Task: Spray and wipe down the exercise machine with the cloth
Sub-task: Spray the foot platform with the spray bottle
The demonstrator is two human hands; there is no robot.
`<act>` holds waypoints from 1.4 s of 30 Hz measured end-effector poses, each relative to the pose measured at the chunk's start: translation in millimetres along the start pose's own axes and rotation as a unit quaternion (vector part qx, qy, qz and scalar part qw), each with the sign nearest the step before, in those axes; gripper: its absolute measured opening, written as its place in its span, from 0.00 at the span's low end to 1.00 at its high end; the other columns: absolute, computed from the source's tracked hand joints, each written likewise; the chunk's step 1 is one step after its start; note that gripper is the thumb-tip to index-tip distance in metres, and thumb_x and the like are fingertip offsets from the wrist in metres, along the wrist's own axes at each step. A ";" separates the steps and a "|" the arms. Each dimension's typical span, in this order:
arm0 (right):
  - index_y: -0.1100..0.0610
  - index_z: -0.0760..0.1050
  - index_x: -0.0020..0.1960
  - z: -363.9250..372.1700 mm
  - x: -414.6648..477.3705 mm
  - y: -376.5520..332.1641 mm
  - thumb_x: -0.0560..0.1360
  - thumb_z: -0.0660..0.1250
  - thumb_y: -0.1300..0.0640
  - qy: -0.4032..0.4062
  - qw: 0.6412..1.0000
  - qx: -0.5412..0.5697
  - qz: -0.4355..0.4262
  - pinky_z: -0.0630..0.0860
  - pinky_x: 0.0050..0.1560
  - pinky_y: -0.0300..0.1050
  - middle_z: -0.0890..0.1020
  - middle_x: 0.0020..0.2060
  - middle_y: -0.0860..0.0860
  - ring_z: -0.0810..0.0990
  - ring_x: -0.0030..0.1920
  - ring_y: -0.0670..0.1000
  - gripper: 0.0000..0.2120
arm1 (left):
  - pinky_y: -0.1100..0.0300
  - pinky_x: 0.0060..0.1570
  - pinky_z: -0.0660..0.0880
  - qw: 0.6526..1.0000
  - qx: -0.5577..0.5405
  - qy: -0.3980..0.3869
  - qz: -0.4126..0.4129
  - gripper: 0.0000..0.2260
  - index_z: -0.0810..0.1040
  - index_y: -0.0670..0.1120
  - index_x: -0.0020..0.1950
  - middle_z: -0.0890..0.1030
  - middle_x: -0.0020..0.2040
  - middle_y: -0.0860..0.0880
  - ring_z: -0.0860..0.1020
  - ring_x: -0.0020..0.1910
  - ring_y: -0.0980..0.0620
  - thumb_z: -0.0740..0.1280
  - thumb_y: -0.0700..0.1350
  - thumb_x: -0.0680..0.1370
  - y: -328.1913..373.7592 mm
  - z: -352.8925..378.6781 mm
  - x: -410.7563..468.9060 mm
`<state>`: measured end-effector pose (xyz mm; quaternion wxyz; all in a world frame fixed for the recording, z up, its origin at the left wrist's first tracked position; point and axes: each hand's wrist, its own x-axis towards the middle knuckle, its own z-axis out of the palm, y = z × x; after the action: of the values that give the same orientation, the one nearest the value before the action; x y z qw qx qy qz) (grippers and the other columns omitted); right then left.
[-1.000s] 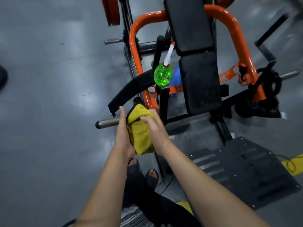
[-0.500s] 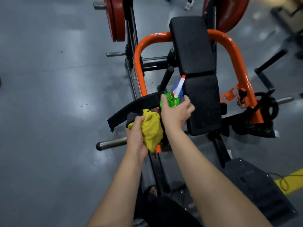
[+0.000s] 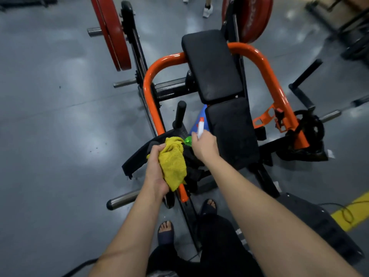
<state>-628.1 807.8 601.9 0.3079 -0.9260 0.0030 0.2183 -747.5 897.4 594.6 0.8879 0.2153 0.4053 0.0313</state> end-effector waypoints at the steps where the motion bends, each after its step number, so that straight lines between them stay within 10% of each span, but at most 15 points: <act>1: 0.64 0.77 0.60 -8.1 -0.4 7.9 0.84 0.60 0.47 0.002 1.000 0.008 0.007 0.71 0.46 0.49 0.81 0.57 0.64 0.80 0.56 0.65 0.20 | 0.43 0.64 0.67 1.000 0.002 -0.003 0.016 0.36 0.76 0.35 0.69 0.73 0.64 0.36 0.71 0.61 0.37 0.73 0.55 0.67 -0.8 5.0 5.5; 7: 0.57 0.78 0.52 -80.2 -4.6 70.0 0.83 0.58 0.44 0.038 0.998 0.049 0.031 0.66 0.43 0.47 0.81 0.44 0.55 0.78 0.46 0.57 0.18 | 0.42 0.73 0.66 0.995 0.010 -0.069 0.077 0.27 0.76 0.40 0.58 0.73 0.59 0.36 0.72 0.59 0.36 0.74 0.53 0.64 -32.5 44.9 43.2; 11: 0.59 0.77 0.46 -122.4 27.9 105.8 0.83 0.58 0.44 0.044 0.998 0.048 0.016 0.71 0.43 0.49 0.82 0.42 0.56 0.79 0.46 0.59 0.20 | 0.48 0.60 0.74 0.993 0.066 -0.058 0.083 0.13 0.82 0.44 0.43 0.80 0.47 0.40 0.79 0.47 0.39 0.69 0.52 0.67 -63.8 98.3 66.5; 27: 0.60 0.79 0.56 -326.3 275.0 230.1 0.85 0.55 0.43 -0.026 1.000 -0.011 0.003 0.72 0.55 0.55 0.83 0.51 0.64 0.79 0.56 0.66 0.23 | 0.57 0.44 0.83 0.996 0.060 0.034 0.051 0.19 0.81 0.45 0.40 0.84 0.39 0.44 0.84 0.40 0.45 0.59 0.55 0.82 -213.3 371.6 246.6; 35: 0.61 0.77 0.59 -368.2 319.0 238.9 0.85 0.54 0.43 -0.028 0.999 -0.031 0.010 0.72 0.55 0.55 0.83 0.52 0.65 0.79 0.56 0.67 0.24 | 0.52 0.58 0.79 0.991 0.126 -0.029 -0.022 0.26 0.73 0.45 0.67 0.77 0.56 0.41 0.81 0.52 0.44 0.67 0.61 0.77 -233.7 444.3 299.5; 42: 0.59 0.76 0.57 -391.9 325.9 230.0 0.85 0.54 0.42 -0.016 0.996 -0.083 -0.019 0.73 0.51 0.55 0.83 0.49 0.62 0.80 0.53 0.67 0.22 | 0.56 0.44 0.82 0.990 0.119 -0.067 -0.036 0.20 0.78 0.44 0.49 0.81 0.43 0.43 0.82 0.41 0.45 0.59 0.60 0.82 -233.1 468.7 303.1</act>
<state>-207.7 439.3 618.9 0.2339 -0.9447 -0.0374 0.2270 -228.7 588.9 556.7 0.8819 0.3061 0.3529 -0.0639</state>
